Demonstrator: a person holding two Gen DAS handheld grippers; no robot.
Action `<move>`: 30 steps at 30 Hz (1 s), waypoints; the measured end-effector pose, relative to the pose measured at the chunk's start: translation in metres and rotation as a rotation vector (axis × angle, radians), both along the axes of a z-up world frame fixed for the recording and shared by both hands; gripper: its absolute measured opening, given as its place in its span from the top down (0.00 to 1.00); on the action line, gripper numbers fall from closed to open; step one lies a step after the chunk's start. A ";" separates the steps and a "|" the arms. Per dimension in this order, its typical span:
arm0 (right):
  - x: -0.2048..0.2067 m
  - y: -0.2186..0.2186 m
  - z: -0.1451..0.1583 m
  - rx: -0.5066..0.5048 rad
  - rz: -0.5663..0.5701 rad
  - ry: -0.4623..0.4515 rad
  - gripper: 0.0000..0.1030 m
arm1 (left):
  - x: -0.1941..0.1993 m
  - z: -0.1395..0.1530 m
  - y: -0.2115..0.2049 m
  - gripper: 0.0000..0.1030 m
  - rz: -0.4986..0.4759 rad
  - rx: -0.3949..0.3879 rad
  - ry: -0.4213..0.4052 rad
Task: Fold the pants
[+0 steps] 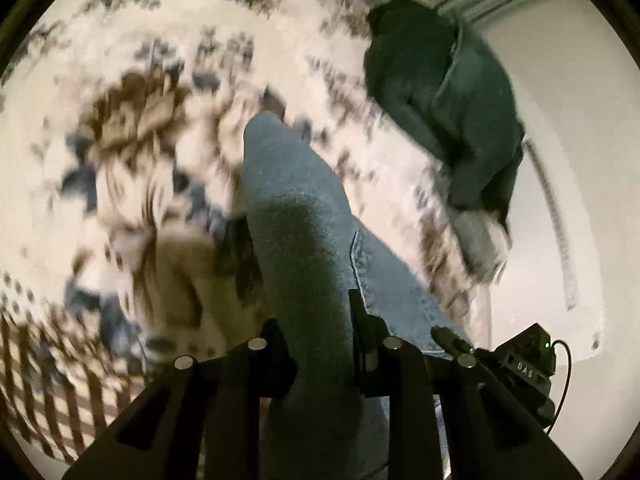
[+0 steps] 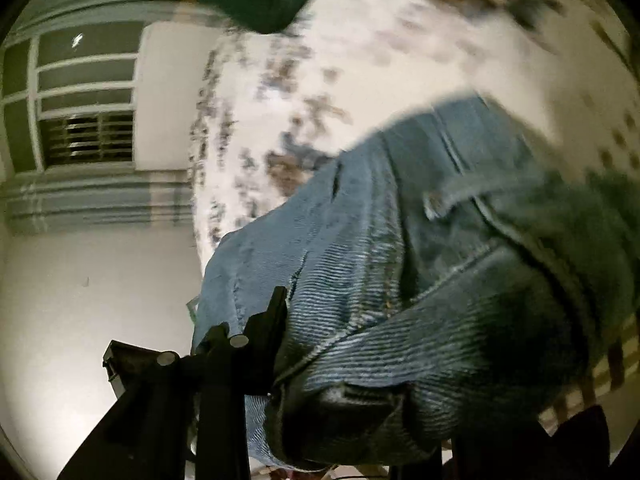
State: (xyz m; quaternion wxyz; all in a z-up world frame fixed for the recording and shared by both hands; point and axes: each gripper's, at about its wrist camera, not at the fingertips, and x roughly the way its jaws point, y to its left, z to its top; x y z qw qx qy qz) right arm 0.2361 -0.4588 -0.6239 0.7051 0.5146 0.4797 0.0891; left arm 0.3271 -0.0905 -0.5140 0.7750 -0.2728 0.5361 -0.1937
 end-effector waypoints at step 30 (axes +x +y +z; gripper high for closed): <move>0.500 0.286 -0.063 -0.238 0.172 0.009 0.61 | 0.434 -0.136 0.241 0.74 0.062 0.082 0.052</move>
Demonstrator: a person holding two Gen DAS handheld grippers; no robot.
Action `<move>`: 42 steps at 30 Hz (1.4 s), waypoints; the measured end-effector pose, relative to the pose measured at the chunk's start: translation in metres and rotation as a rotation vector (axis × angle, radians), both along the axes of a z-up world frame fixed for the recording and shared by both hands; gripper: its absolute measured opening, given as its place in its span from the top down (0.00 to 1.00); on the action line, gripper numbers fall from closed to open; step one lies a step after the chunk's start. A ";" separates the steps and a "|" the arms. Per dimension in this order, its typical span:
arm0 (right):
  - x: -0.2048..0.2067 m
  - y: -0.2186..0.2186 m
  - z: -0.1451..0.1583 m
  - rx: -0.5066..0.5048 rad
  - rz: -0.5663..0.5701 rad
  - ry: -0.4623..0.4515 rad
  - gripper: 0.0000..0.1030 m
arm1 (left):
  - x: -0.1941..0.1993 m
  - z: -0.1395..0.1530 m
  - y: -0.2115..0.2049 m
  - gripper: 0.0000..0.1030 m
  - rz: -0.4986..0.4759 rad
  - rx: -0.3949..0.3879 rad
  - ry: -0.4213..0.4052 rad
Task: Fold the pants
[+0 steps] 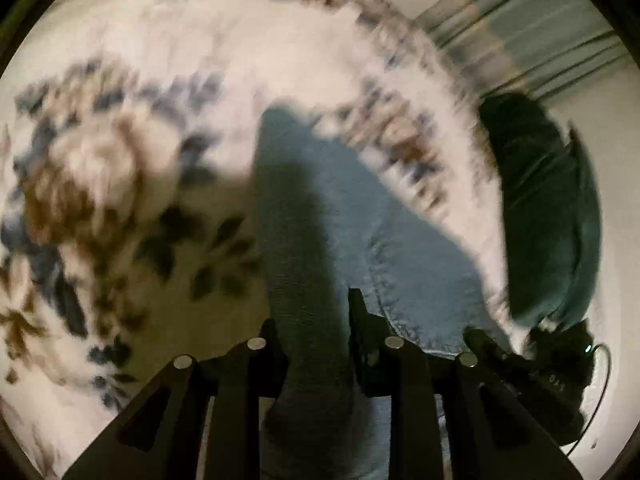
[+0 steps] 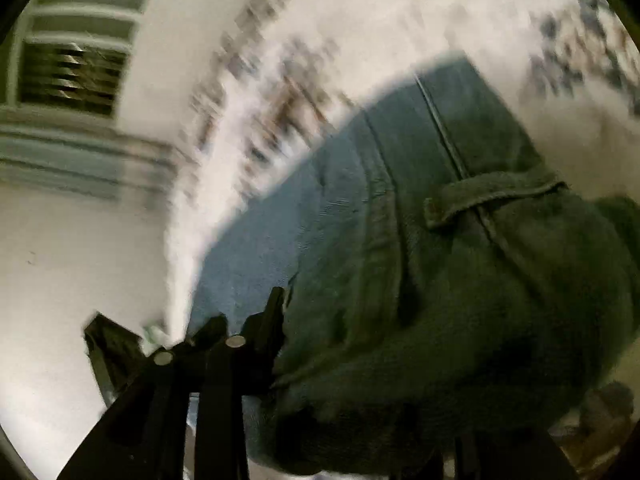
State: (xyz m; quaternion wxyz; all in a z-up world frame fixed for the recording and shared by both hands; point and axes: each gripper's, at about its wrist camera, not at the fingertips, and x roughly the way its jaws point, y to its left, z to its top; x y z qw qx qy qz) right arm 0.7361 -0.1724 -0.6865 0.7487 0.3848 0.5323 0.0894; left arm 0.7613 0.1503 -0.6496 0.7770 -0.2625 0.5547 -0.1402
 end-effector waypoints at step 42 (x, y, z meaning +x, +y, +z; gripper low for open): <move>-0.348 -0.001 0.473 -0.804 0.034 -0.348 0.00 | -0.327 0.403 -0.081 0.05 0.064 0.620 -0.418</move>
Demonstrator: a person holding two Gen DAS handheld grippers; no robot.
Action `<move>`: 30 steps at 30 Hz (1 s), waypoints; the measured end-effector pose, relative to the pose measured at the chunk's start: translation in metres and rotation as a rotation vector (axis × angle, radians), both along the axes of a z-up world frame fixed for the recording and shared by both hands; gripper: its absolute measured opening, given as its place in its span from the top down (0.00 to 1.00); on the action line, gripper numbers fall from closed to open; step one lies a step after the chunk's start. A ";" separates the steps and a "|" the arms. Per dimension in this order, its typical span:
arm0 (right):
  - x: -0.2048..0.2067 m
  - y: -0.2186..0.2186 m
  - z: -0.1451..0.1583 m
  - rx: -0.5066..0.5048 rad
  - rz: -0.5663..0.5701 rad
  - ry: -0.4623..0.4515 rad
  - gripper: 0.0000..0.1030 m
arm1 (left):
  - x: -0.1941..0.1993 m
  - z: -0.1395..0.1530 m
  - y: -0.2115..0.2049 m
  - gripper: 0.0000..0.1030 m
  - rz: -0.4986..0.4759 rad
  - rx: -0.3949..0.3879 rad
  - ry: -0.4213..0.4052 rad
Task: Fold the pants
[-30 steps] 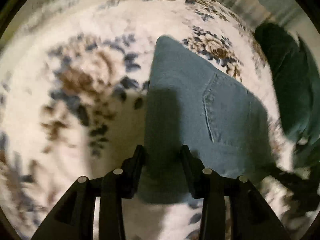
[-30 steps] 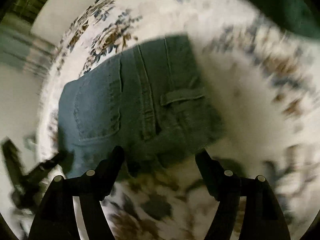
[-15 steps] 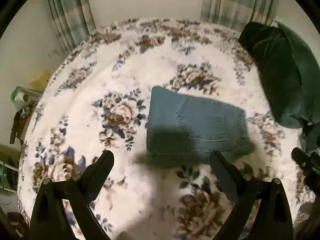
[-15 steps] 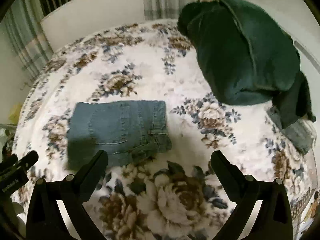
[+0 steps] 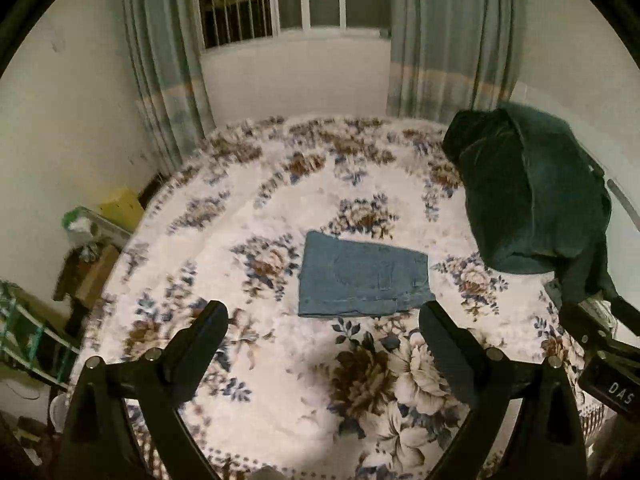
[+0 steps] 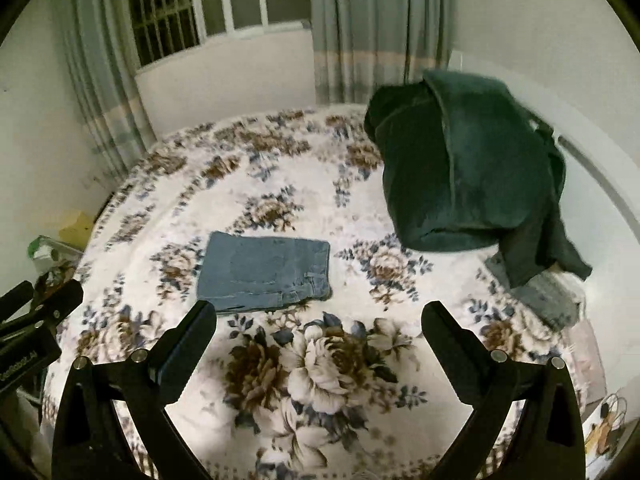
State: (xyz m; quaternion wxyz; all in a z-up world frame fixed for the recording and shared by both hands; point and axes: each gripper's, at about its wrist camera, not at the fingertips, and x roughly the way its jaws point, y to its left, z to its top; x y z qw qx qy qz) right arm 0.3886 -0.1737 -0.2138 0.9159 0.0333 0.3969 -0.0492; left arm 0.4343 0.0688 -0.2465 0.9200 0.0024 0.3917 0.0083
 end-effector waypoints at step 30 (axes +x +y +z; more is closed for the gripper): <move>-0.233 -0.008 0.188 -0.050 0.077 -0.187 0.00 | -0.181 0.122 -0.005 0.00 0.040 -0.025 -0.127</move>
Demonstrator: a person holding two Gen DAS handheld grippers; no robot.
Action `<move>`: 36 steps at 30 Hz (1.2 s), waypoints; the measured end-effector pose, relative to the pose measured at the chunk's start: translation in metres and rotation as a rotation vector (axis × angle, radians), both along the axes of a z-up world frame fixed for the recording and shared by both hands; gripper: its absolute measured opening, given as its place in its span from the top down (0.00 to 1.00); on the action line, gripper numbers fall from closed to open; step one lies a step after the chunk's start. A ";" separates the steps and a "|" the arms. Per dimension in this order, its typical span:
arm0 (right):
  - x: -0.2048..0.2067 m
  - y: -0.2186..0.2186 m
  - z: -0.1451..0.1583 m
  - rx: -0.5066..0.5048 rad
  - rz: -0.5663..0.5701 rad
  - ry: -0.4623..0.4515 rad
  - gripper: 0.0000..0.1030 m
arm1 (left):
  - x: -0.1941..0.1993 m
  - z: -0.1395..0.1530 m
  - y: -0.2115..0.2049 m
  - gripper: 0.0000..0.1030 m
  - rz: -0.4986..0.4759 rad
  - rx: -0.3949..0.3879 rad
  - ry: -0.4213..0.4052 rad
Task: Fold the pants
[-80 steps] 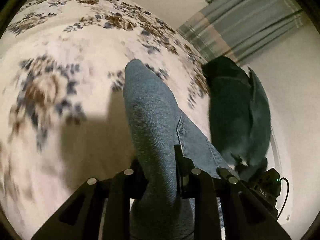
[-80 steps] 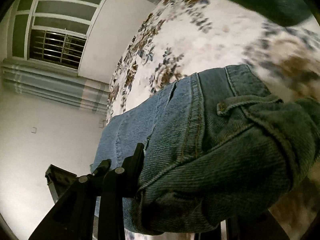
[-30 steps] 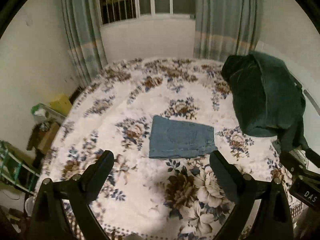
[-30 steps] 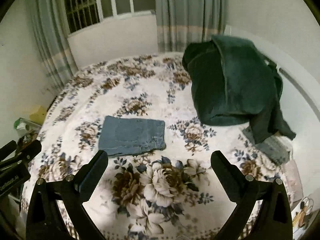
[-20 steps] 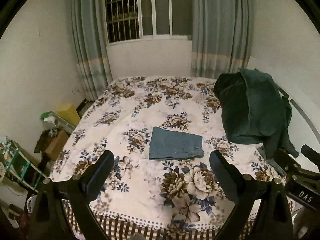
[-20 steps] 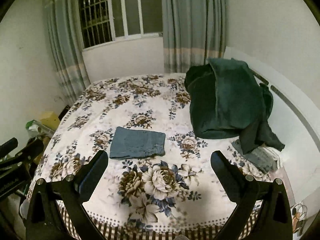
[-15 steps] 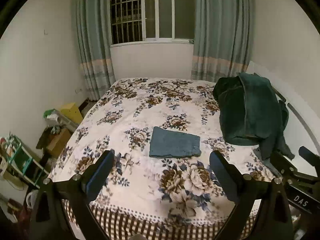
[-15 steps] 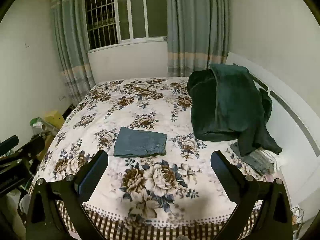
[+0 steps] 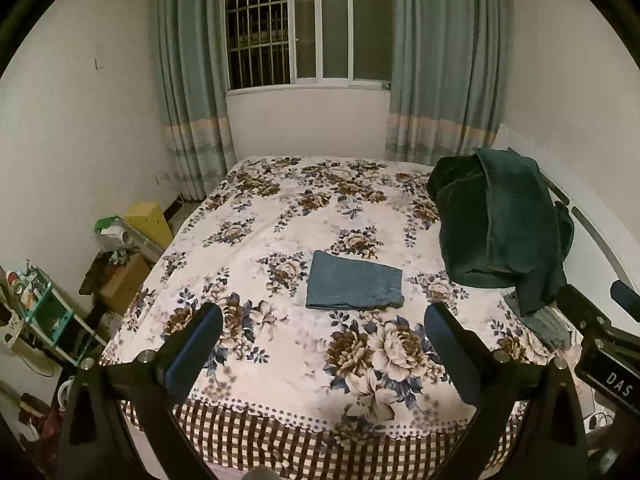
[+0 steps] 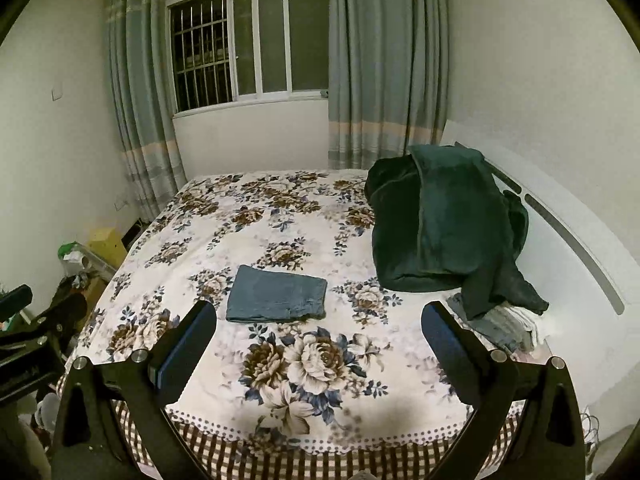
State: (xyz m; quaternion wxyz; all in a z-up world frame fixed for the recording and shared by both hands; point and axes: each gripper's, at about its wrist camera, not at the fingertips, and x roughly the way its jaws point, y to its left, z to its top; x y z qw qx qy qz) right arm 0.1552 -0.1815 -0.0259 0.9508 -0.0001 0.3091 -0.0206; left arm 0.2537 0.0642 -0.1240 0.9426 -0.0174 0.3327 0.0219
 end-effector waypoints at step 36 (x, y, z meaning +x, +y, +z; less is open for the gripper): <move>0.003 -0.007 0.007 0.018 0.041 0.002 0.00 | -0.018 0.017 -0.017 0.00 -0.024 0.009 -0.037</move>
